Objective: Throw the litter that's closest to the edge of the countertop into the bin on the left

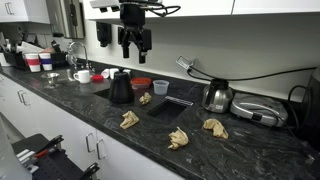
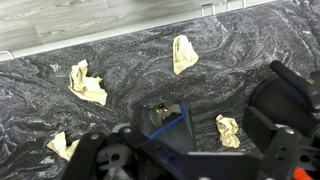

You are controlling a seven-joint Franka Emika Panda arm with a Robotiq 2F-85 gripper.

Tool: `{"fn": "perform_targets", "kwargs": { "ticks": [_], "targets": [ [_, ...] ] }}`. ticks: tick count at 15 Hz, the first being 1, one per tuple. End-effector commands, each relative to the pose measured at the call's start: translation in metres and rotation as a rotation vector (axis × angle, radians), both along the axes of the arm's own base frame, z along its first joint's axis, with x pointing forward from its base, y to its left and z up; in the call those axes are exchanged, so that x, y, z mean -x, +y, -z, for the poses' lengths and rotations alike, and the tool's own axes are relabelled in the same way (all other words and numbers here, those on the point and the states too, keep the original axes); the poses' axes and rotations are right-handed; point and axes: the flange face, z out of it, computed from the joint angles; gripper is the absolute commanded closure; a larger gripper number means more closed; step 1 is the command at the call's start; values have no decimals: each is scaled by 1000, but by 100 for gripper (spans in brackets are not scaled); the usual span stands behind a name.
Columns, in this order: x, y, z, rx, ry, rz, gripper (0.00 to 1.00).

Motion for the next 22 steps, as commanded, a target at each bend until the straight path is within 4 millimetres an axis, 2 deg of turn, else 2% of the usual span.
{"fn": "perform_targets", "kwargs": {
  "ticks": [1, 3, 5, 10, 13, 14, 16, 19, 22],
  "targets": [
    [-3, 1, 3, -13, 10, 14, 0],
    [-3, 7, 15, -19, 12, 8, 0],
    [-2, 16, 36, -2, 21, -7, 0],
    [3, 41, 106, -8, 64, -24, 0],
    [4, 48, 144, 15, 106, -34, 0],
    [7, 48, 136, -11, 110, -43, 0],
    [6, 50, 147, -7, 118, -44, 0],
    [6, 49, 144, 7, 110, -30, 0],
    [5, 51, 159, 30, 91, -14, 0]
  ]
}}
